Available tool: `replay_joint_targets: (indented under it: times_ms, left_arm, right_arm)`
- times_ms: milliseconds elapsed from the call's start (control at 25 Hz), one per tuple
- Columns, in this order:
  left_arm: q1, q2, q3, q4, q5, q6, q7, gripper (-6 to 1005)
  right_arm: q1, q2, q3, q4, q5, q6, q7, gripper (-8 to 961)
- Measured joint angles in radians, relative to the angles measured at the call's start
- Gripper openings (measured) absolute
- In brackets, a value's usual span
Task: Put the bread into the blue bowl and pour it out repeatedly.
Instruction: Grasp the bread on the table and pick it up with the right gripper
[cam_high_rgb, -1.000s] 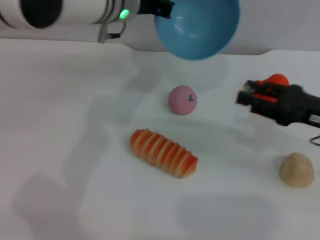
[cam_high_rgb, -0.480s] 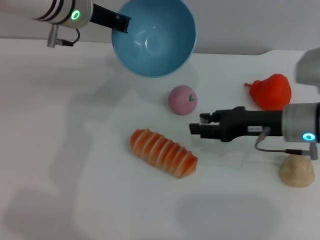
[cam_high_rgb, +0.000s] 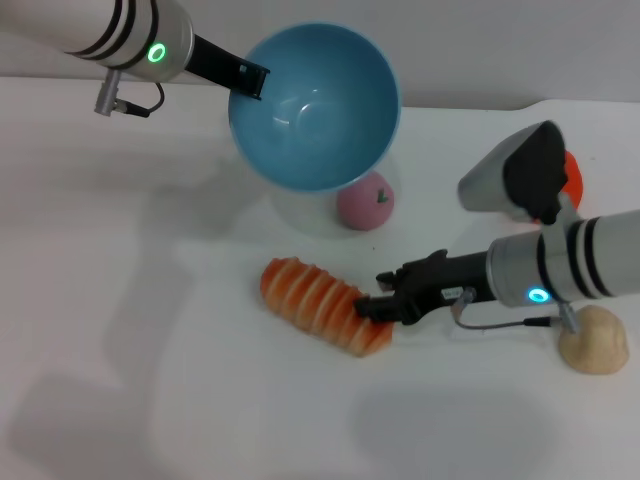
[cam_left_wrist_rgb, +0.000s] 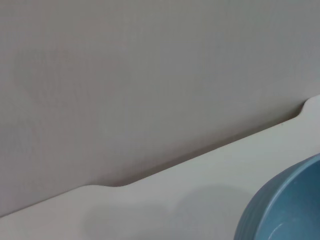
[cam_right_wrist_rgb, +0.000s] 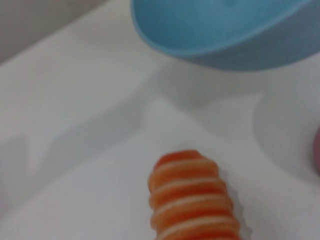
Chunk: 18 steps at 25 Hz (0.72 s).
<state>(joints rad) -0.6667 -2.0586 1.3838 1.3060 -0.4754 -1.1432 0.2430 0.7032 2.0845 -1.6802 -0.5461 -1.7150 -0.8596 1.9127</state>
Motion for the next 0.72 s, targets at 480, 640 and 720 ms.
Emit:
replay_joint_targets:
  times_ms: [480, 640, 720]
  left_arm:
    - [-0.004, 0.000, 0.024, -0.004, 0.000, 0.013, -0.001, -1]
    - [-0.006, -0.001, 0.033, -0.008, 0.000, 0.021, -0.001, -1]
    - [-0.006, -0.001, 0.034, -0.008, 0.000, 0.022, -0.001, -1]
  right_arm:
    - [0.006, 0.005, -0.140, 0.021, 0.083, 0.048, 0.028, 501]
    - [0.008, 0.005, -0.192, 0.018, 0.085, 0.055, 0.028, 489]
    - [0.008, 0.005, -0.215, 0.014, 0.085, 0.067, 0.028, 483]
